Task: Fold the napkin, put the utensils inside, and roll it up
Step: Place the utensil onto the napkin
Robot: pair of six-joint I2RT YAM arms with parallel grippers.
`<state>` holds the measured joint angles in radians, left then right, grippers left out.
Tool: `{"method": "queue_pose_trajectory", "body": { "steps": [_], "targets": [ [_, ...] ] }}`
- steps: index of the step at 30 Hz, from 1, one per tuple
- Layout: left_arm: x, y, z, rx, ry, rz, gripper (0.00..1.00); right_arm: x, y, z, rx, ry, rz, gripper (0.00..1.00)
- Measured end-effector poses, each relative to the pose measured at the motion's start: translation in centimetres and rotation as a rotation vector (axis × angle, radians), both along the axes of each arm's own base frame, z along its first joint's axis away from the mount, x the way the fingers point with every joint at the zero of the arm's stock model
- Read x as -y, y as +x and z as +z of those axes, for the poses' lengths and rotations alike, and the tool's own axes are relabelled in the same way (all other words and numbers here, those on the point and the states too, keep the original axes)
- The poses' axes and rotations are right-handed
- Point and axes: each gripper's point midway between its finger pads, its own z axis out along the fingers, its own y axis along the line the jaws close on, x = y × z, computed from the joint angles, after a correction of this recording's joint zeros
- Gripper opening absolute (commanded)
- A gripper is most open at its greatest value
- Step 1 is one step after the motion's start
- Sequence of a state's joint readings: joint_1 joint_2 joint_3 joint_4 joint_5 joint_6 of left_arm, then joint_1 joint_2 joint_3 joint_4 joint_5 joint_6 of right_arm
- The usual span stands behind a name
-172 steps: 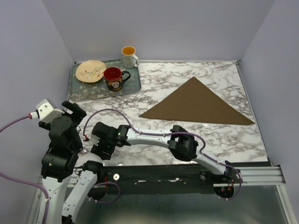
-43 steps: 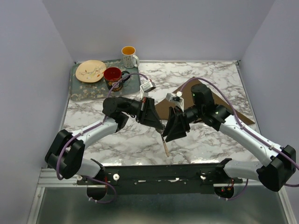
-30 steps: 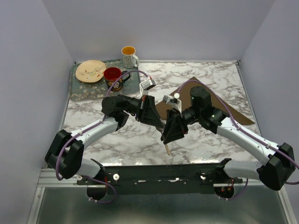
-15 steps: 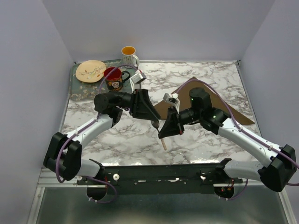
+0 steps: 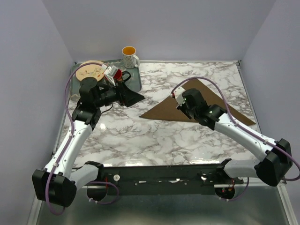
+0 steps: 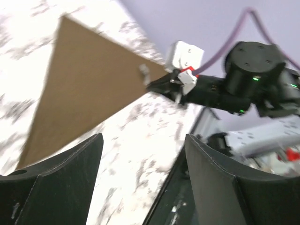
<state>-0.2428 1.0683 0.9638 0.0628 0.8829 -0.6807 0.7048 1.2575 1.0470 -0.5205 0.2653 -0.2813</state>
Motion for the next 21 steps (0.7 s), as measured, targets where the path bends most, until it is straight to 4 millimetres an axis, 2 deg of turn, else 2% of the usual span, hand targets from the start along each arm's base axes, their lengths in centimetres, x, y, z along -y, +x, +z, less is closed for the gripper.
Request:
{"method": "queue_pose_trajectory", "body": {
  "steps": [2, 4, 7, 10, 14, 18, 21],
  "targets": [
    [-1.2, 1.0, -2.5, -0.054, 0.079, 0.108, 0.79, 3.2, 1.3, -1.5, 0.053, -0.220, -0.051, 0.01],
    [-2.2, 1.3, -5.0, -0.110, 0.131, 0.177, 0.78, 5.2, 1.9, -2.9, 0.069, -0.382, -0.056, 0.01],
    [-3.2, 0.8, -8.3, -0.192, 0.175, 0.237, 0.78, 6.7, 2.3, -4.8, 0.092, -0.546, -0.009, 0.01],
    [-3.6, 0.4, -10.1, -0.239, 0.193, 0.259, 0.78, 7.9, 1.9, -6.9, 0.136, -0.660, 0.076, 0.01],
    [-3.8, 0.0, -10.7, -0.253, 0.195, 0.271, 0.78, 8.6, 1.9, -8.6, 0.146, -0.747, 0.196, 0.01],
    [-3.8, -0.2, -10.3, -0.235, 0.189, 0.276, 0.77, 7.8, 3.4, -8.3, 0.191, -0.736, 0.245, 0.01],
    [-3.9, -0.2, -10.0, -0.225, 0.186, 0.282, 0.77, 7.2, 4.1, -9.5, 0.177, -0.733, 0.287, 0.01]
  ]
}}
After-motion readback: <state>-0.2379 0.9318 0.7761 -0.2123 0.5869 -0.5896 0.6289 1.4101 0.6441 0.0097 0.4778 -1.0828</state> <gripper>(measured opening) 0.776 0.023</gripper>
